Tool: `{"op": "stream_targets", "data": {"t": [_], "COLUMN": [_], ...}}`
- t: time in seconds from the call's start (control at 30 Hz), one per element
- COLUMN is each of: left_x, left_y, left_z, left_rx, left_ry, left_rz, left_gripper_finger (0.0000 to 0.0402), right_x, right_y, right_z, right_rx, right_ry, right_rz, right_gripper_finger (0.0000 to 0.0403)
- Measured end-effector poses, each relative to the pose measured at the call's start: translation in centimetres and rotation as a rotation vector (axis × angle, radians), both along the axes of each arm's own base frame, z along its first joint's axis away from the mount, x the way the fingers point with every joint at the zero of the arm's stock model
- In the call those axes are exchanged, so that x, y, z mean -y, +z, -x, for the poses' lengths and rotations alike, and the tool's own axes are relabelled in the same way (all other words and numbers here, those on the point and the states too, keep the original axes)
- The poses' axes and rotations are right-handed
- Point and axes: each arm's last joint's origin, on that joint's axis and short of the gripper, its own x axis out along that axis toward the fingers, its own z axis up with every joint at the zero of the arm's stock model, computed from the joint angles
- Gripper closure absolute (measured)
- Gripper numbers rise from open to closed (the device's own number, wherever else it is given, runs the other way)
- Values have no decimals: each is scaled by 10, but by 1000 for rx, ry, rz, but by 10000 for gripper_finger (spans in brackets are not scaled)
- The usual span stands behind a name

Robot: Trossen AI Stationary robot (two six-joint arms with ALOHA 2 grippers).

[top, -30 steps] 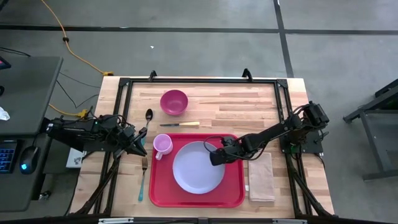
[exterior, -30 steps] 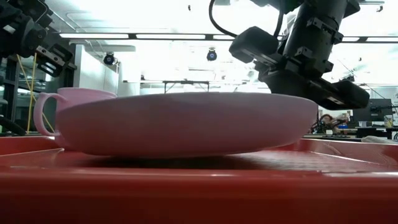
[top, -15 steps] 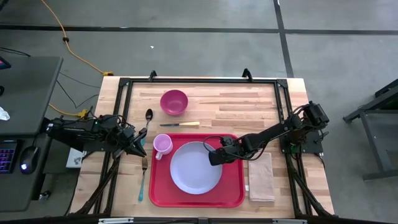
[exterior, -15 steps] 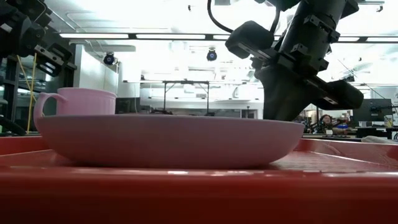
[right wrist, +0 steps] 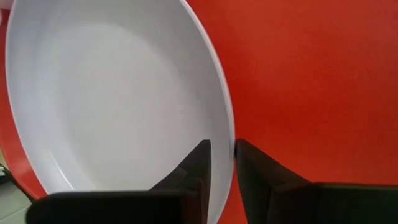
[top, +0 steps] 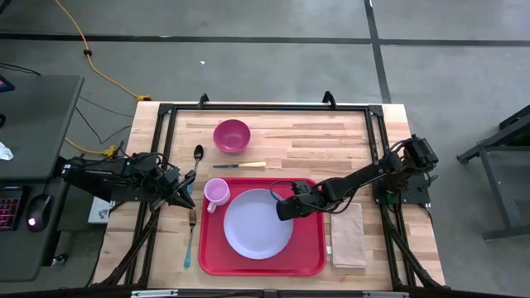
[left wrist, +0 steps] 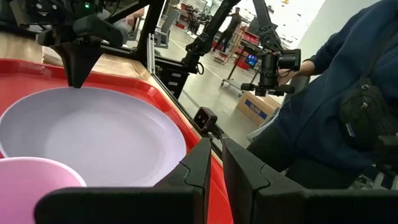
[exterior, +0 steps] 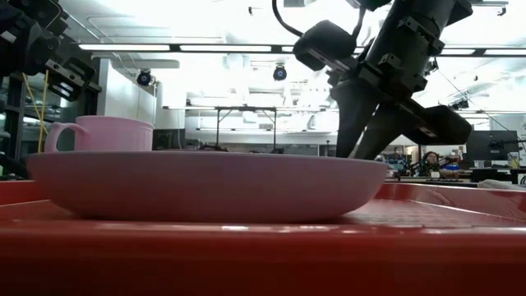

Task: Set up tray
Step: Put the white plate on the center of the red tray, then put the red bowl on top of the white plate on the red tray

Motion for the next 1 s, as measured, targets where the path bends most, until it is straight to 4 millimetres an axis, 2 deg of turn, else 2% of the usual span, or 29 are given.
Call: {"op": "stream_targets", "data": {"t": [0.3,0.57,0.8,1.0], "left_x": [0,1,1,1], "left_y": [0,0,0,0], "left_z": [0,0,1,1], "left_rx": [0,0,4,5], "left_ry": [0,-25,-29,-30], "left_rz": [0,1,-3,-5], "left_gripper_finger": [328,328,328,328], "right_x": [0,3,13,36], "right_y": [0,2,26,58], "right_z": [0,0,6,7], "right_rx": [-3,-30,35,210], "right_ry": [25,64,65,47], "right_rz": [0,-90,-92,45], "right_gripper_finger": [356,363,385,399]}}
